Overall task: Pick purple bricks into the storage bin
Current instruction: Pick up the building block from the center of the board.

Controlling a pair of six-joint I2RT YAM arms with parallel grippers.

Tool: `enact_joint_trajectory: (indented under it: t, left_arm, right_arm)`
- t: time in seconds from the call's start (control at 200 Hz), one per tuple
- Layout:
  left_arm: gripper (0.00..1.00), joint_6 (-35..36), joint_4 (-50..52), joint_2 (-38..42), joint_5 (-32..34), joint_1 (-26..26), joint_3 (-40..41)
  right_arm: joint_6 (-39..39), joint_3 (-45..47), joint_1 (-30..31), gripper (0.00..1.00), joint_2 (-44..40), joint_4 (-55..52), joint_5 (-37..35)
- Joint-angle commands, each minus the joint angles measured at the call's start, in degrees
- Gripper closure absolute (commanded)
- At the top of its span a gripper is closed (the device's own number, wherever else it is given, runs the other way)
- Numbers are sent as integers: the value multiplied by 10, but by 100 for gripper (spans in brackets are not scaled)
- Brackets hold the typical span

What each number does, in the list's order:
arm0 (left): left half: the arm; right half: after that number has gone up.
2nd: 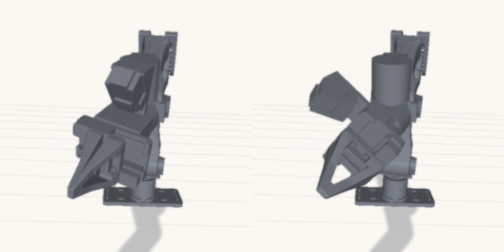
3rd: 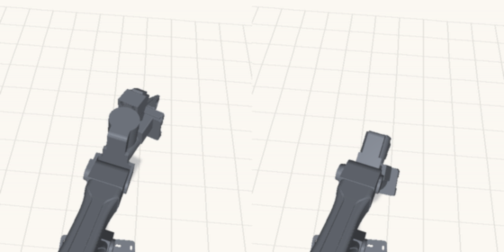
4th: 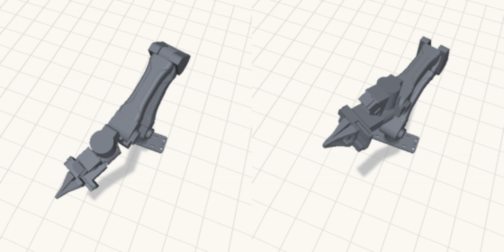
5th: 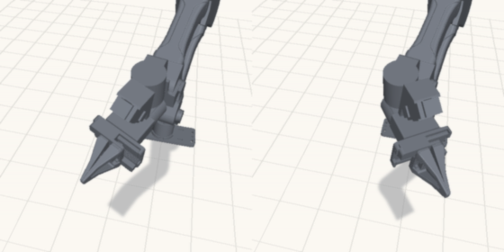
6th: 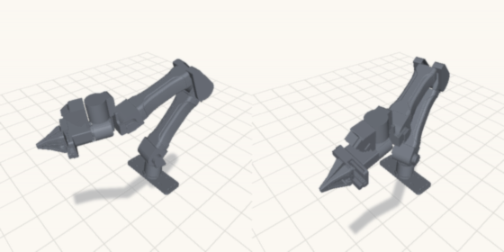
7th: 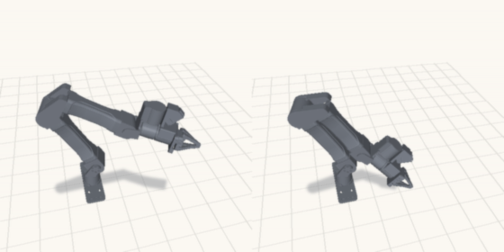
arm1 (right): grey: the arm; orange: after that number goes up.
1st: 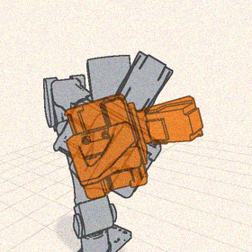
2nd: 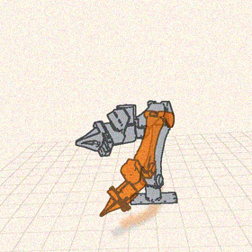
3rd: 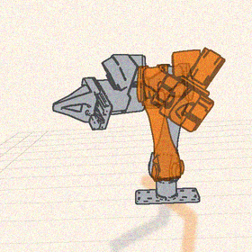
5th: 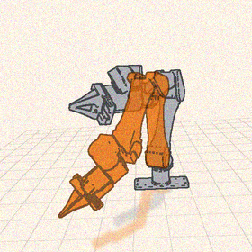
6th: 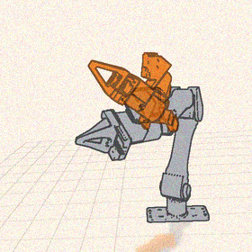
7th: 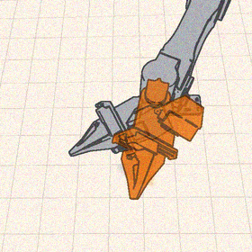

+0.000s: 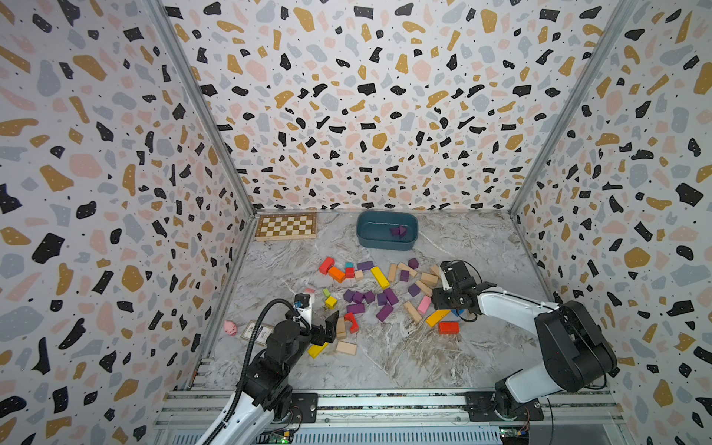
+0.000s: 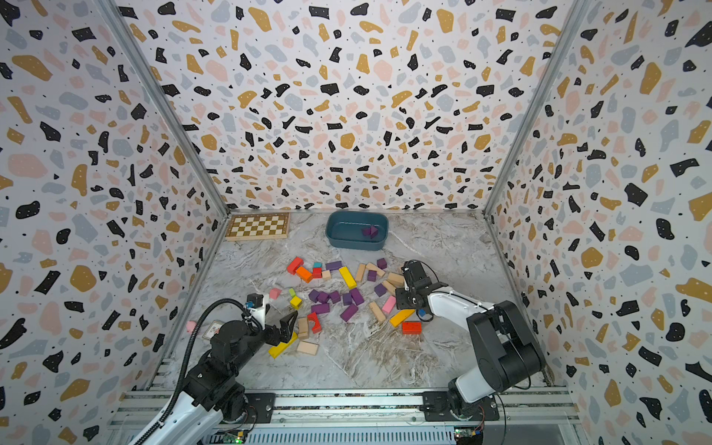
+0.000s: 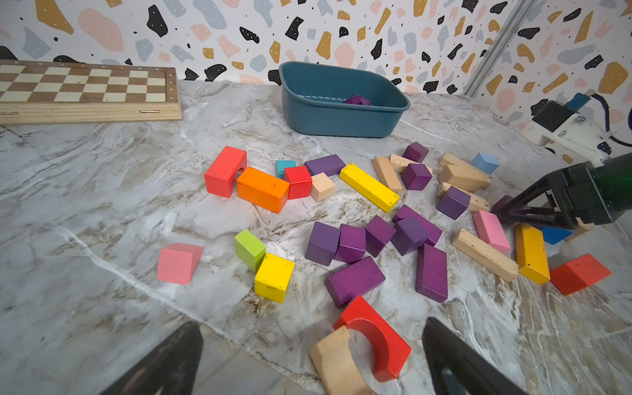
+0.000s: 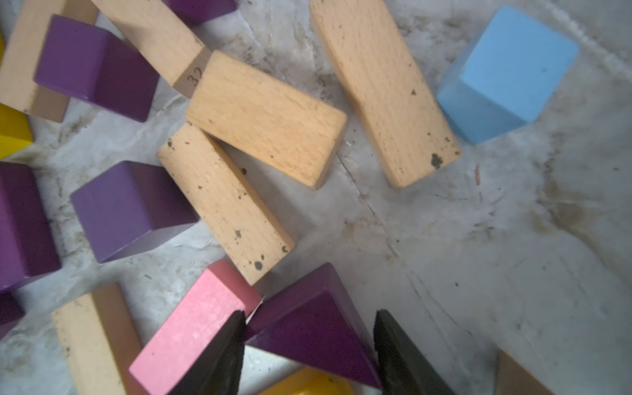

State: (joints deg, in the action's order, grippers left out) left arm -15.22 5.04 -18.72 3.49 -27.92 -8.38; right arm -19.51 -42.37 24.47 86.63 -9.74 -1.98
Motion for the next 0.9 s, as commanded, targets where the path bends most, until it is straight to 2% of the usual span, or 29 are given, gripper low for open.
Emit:
enact_joint_trajectory:
  t: [0.0,0.616,0.761,0.896]
  left_arm:
    - [1,3,-22,1,-3,-1,-6]
    - [1,4,-23,-1,-4,-1,-7]
    - [1,4,-24,-1,-4,-1,-6]
    - [1,5,-26,-6,-7,-1,-7]
  right_arm:
    - [6,-14,-2,50,-13,-15,-4]
    - [25,-76,-2,53,-36,-45,-1]
    - [34,-123,-1,54,-25,-48,1]
    - [51,-198,-1,55,18,-42,5]
